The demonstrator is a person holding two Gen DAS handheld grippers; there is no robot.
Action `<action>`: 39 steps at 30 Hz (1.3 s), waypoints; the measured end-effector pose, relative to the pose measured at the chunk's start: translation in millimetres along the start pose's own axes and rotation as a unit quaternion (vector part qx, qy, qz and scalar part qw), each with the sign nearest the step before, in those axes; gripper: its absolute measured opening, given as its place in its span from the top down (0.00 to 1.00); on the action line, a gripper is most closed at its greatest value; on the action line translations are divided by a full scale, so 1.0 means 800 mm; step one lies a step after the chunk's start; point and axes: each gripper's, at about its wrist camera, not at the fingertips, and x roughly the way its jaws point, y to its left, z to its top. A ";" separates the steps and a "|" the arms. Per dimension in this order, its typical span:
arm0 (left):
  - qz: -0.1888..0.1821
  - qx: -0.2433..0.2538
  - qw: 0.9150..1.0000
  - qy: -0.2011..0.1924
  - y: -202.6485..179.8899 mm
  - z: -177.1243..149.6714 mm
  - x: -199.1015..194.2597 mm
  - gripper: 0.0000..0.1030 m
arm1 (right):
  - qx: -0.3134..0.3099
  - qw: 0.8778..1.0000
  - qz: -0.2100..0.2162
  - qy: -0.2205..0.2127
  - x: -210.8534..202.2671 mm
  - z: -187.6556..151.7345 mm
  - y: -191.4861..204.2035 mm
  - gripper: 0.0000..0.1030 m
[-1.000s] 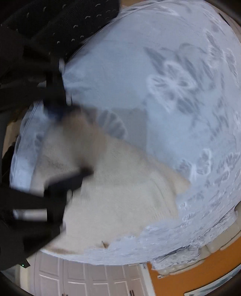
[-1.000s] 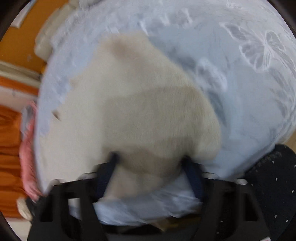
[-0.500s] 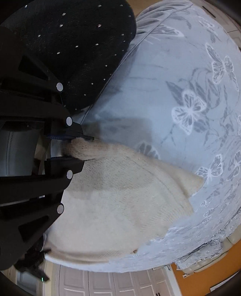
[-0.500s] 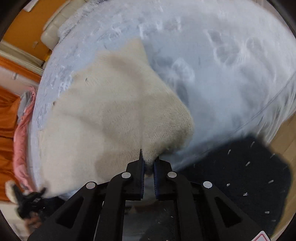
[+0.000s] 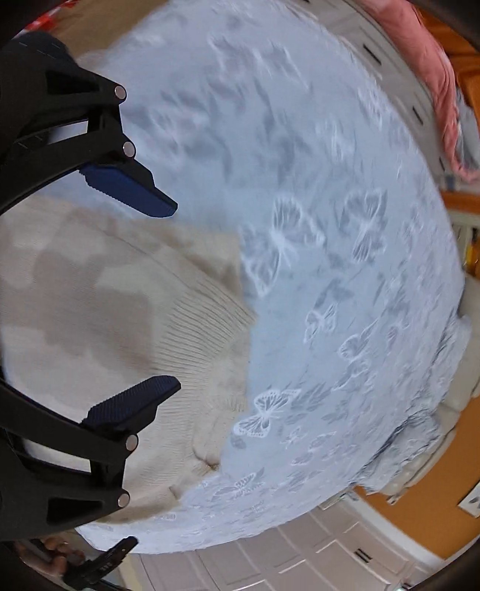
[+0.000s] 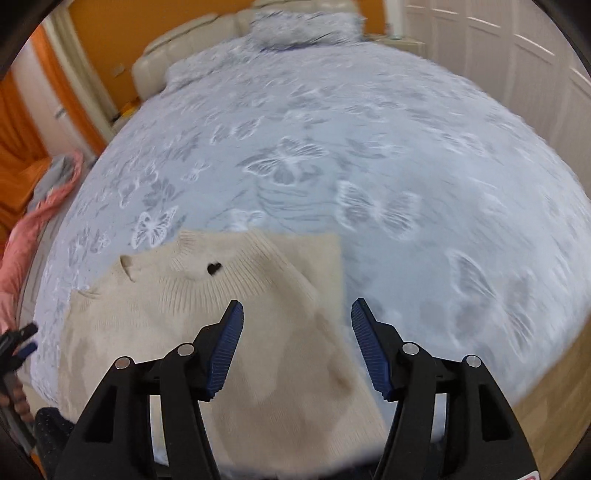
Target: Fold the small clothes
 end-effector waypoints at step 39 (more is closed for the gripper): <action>0.097 0.128 0.984 0.072 -0.089 -0.123 0.038 0.51 | -0.104 0.983 0.111 0.102 0.056 -0.134 0.175 0.94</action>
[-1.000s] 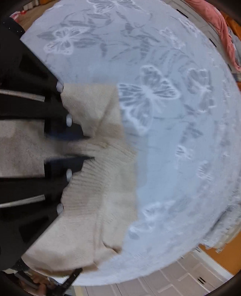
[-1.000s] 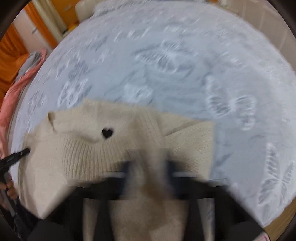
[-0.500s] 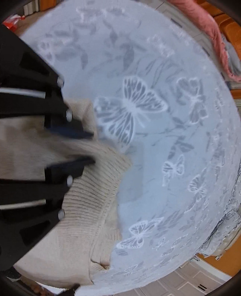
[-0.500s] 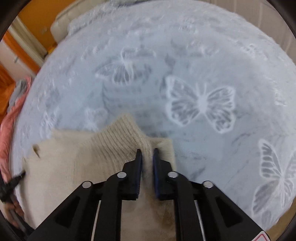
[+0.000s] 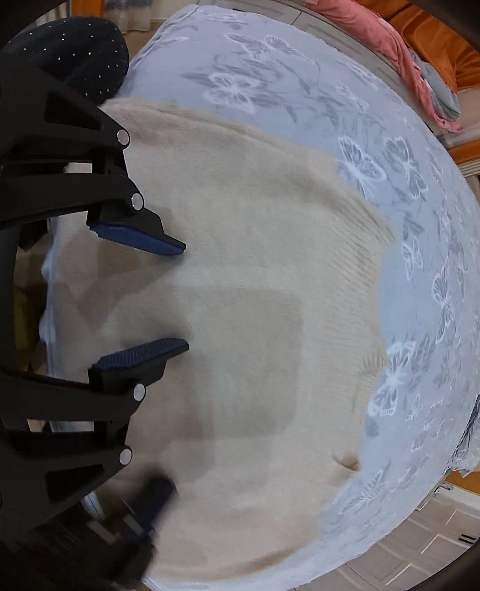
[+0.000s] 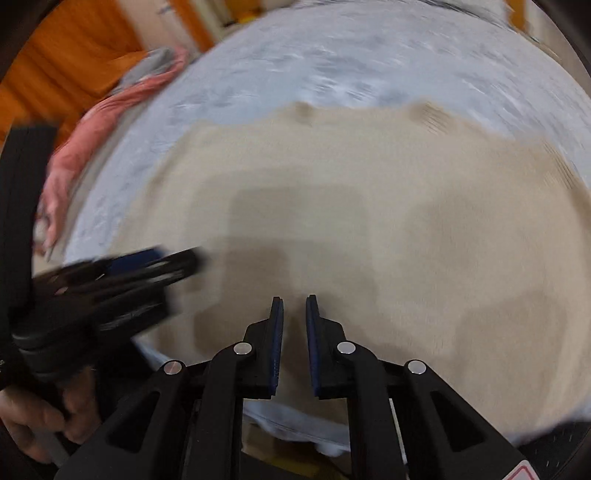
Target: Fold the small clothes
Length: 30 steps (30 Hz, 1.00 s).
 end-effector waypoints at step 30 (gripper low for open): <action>0.015 -0.032 0.999 -0.004 0.045 -0.047 -0.006 0.47 | 0.089 0.988 -0.129 0.009 -0.028 -0.038 -0.057 0.87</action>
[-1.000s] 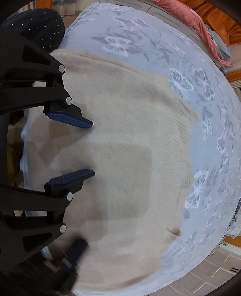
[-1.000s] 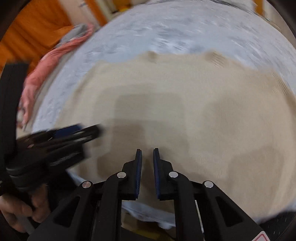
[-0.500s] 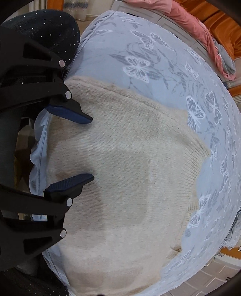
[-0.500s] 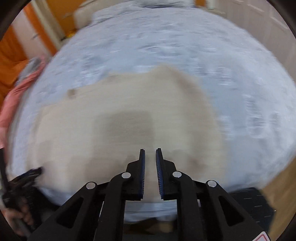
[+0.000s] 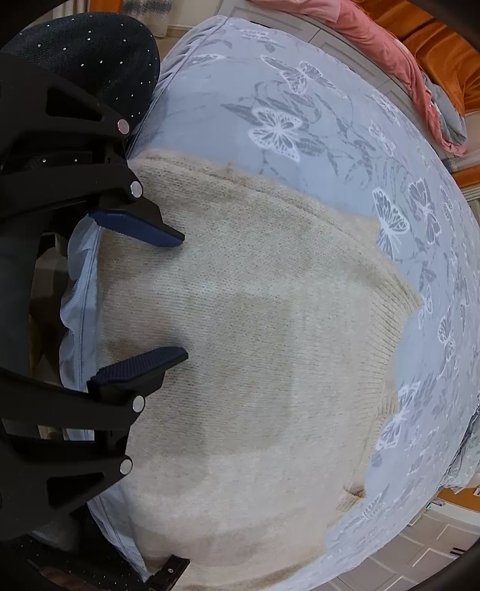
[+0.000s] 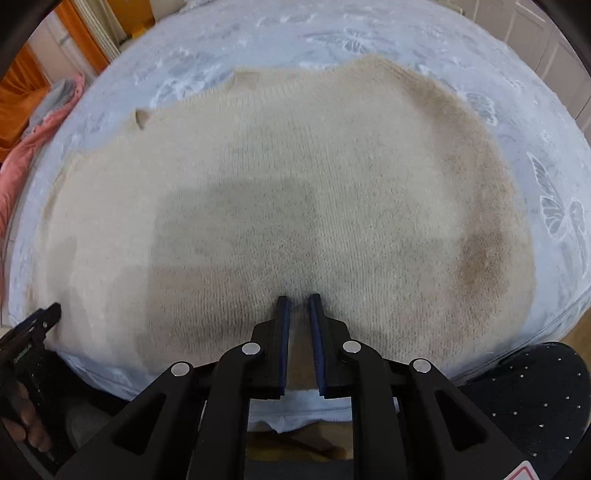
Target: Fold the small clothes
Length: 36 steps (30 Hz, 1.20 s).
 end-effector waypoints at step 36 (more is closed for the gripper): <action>-0.132 -0.205 0.970 0.011 0.095 0.012 0.028 0.58 | -0.096 0.989 0.101 0.045 0.044 0.043 0.149 0.81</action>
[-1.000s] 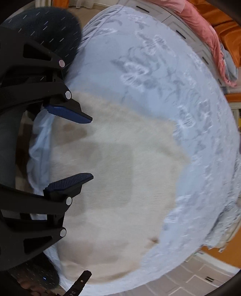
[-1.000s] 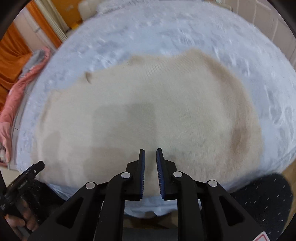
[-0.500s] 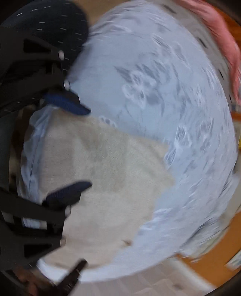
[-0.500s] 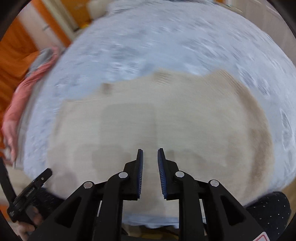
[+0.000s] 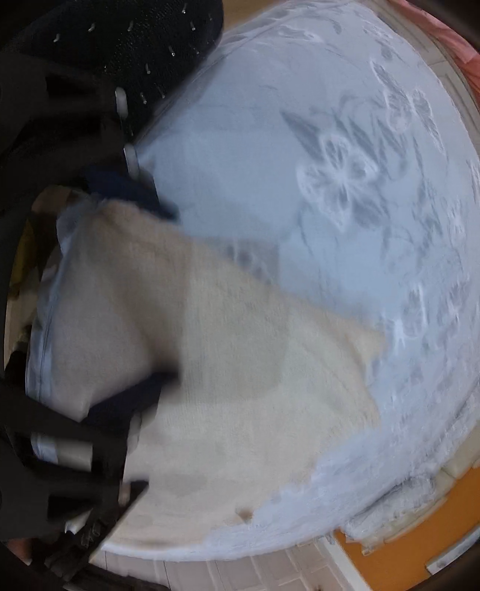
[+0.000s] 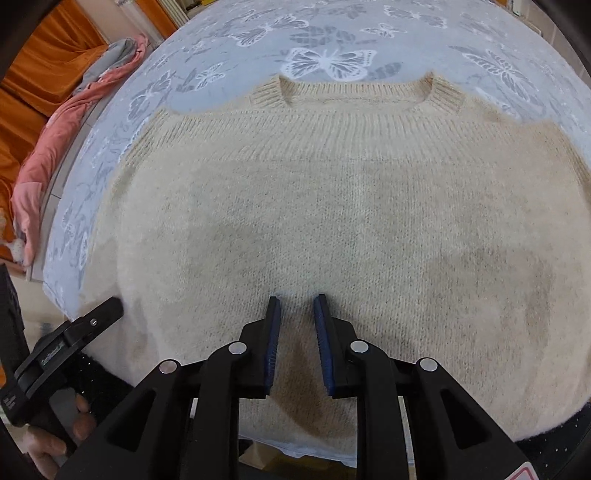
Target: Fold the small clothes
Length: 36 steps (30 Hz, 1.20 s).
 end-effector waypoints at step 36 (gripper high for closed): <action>0.046 0.306 0.951 0.020 -0.217 -0.165 0.004 0.35 | 0.184 0.977 0.096 -0.054 -0.114 -0.040 -0.202 0.30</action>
